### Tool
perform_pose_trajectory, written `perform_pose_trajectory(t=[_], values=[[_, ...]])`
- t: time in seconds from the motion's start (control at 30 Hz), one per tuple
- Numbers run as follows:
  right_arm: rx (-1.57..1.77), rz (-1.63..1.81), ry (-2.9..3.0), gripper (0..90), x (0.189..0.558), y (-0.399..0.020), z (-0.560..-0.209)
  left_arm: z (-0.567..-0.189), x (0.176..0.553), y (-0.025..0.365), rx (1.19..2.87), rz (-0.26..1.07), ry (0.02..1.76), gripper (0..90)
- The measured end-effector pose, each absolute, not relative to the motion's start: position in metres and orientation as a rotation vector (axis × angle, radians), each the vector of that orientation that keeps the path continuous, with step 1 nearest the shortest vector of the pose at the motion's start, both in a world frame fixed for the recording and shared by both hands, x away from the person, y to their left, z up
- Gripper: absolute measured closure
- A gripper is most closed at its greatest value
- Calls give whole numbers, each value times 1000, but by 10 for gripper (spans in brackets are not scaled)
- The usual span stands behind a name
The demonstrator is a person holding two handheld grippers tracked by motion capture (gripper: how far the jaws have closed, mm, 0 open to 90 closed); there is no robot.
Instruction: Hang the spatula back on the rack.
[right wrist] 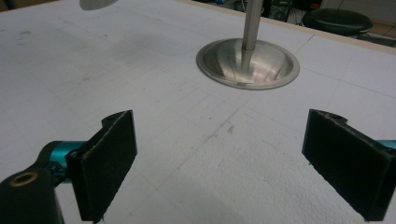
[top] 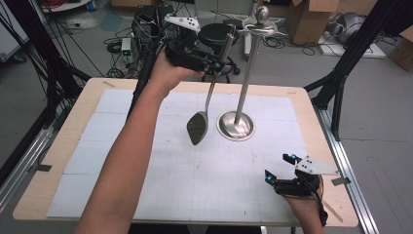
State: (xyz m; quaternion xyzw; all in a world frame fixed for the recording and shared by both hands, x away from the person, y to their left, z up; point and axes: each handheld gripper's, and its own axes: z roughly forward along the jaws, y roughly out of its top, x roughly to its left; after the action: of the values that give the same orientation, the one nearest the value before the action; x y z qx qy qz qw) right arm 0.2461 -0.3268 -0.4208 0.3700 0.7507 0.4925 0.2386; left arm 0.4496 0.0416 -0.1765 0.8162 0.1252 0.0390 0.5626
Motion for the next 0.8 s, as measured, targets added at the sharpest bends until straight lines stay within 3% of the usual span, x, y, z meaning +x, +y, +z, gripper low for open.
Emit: perform_pose_trajectory(t=[0.8], values=[[1004, 1347, 2063, 86, 247, -328, -422, -190, 466, 22, 1962, 94, 306, 690]])
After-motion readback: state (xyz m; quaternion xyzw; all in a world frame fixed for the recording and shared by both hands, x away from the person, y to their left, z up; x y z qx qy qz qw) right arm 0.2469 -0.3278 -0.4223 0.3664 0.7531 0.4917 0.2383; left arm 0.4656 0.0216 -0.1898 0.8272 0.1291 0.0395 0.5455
